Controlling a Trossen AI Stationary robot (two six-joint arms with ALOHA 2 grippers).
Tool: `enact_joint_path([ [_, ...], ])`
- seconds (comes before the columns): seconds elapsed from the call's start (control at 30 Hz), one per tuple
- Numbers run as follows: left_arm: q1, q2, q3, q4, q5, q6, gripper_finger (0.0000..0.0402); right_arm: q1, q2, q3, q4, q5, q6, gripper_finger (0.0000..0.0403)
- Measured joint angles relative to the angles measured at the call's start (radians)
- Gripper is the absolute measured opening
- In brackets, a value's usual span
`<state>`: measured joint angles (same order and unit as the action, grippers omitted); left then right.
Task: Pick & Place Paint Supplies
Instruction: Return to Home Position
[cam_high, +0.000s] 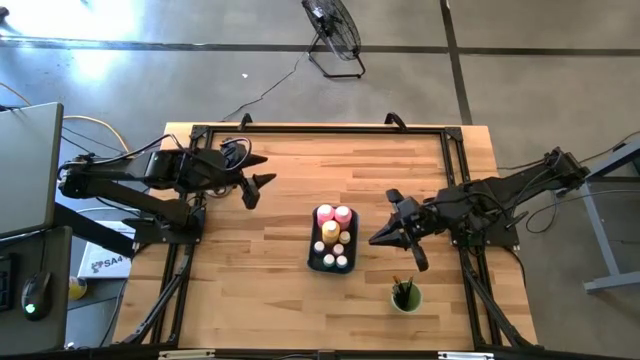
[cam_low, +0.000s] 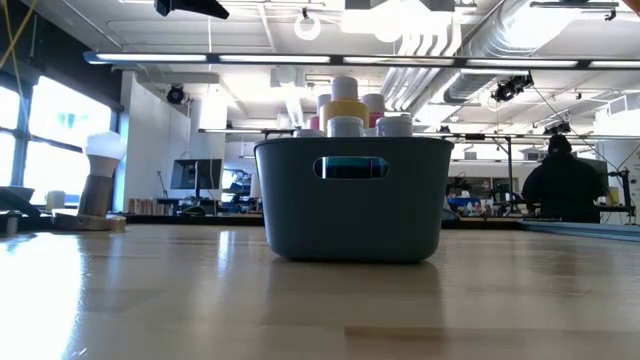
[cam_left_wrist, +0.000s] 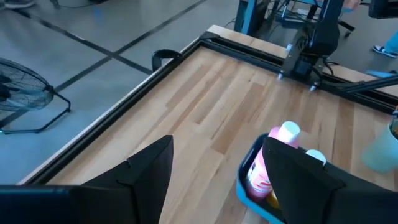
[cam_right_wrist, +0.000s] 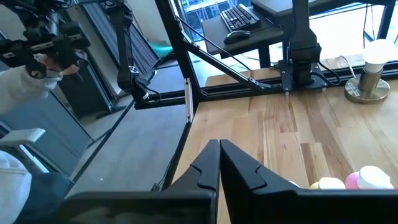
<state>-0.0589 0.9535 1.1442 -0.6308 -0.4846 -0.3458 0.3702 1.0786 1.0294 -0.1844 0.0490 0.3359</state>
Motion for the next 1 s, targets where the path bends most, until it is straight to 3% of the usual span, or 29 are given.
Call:
enact_joint_path([
  [0.5, 0.0, 0.0, 0.0, 0.0, 0.034, 0.03, 0.0231, 0.0, 0.0, 0.0, 0.001, 0.043, -0.047, 0.0003],
  [1.0, 0.0, 0.0, 0.0, 0.0, 0.147, 0.037, 0.0037, 0.0, 0.0, 0.0, 0.002, 0.169, -0.045, 0.0003],
])
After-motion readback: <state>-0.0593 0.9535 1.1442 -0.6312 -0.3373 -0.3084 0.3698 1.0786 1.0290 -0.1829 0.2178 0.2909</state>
